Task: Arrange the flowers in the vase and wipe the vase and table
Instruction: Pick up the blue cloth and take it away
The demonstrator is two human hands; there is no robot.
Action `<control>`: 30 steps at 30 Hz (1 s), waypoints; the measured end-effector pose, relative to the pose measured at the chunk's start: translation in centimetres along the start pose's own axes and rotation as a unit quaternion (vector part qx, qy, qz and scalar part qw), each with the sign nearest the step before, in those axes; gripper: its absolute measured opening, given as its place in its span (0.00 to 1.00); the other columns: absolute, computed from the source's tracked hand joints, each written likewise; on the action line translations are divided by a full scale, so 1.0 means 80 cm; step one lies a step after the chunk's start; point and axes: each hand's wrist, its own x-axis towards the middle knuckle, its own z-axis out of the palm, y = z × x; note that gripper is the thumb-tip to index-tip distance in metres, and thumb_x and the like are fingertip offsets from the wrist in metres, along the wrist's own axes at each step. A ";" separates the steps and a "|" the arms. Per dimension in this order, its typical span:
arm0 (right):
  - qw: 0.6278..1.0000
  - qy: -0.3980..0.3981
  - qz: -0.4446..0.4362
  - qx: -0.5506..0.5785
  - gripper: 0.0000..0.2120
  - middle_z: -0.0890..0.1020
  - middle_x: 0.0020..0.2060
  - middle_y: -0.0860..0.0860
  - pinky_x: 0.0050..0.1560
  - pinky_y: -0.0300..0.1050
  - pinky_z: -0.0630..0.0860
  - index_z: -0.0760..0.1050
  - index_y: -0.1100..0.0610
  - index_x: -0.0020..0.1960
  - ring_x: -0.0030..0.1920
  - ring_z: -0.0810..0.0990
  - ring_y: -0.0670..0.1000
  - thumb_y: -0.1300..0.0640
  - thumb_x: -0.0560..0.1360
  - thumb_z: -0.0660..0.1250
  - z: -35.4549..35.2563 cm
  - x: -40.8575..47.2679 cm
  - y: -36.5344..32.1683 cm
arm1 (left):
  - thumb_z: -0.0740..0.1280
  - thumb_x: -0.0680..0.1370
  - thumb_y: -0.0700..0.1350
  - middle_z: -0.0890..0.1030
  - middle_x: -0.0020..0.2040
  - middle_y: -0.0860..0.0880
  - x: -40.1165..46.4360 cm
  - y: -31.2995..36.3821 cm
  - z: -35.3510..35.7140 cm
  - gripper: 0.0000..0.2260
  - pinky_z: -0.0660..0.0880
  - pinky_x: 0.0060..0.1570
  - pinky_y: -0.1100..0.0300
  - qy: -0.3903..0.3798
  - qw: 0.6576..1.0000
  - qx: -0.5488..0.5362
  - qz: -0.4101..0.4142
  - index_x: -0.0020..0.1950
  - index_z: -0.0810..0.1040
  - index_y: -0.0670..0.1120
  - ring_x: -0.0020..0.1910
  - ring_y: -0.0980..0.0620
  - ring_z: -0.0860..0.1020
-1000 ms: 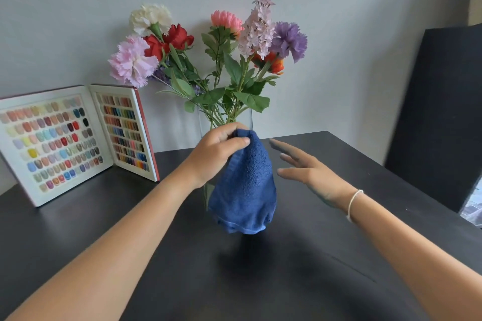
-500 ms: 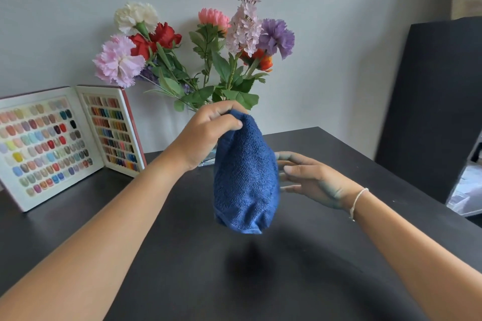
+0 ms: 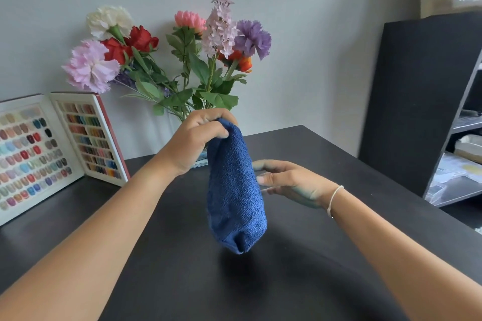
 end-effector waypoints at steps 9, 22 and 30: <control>0.995 0.066 -0.051 0.053 0.02 0.81 0.40 0.47 0.58 0.52 0.68 0.75 0.51 0.40 0.46 0.77 0.50 0.57 0.69 0.66 -0.031 -0.024 0.002 | 0.61 0.66 0.38 0.77 0.35 0.45 -0.007 0.007 -0.007 0.07 0.70 0.38 0.66 0.007 0.998 0.063 -0.028 0.36 0.78 0.42 0.36 0.54 0.73; 0.926 0.339 -0.170 -0.006 0.10 0.81 0.33 0.42 0.43 0.38 0.74 0.77 0.49 0.42 0.37 0.78 0.43 0.62 0.75 0.62 -0.078 -0.067 -0.042 | 0.70 0.72 0.41 0.84 0.38 0.58 0.007 -0.014 0.055 0.06 0.76 0.44 0.69 0.127 0.982 0.135 -0.044 0.46 0.82 0.51 0.39 0.59 0.81; 0.892 0.384 -0.234 -0.055 0.07 0.82 0.33 0.44 0.38 0.33 0.76 0.80 0.50 0.45 0.36 0.79 0.42 0.60 0.73 0.65 -0.114 -0.145 -0.081 | 0.67 0.74 0.38 0.84 0.38 0.51 0.007 0.013 0.144 0.08 0.80 0.37 0.57 0.075 0.973 -0.192 -0.108 0.41 0.83 0.50 0.38 0.54 0.81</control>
